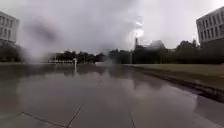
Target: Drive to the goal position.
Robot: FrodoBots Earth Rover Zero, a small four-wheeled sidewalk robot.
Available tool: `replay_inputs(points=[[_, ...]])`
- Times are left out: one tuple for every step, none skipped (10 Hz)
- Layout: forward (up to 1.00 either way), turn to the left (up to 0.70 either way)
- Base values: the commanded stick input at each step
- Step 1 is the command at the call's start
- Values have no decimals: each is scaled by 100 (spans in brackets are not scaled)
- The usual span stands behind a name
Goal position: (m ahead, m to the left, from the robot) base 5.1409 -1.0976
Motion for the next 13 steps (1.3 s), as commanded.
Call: replay_inputs(points=[[70,0],[70,-16],[70,-33],[70,-3],[70,0],[70,0],[70,0],[70,0],[70,0],[70,0],[70,0],[70,0],[70,0]])
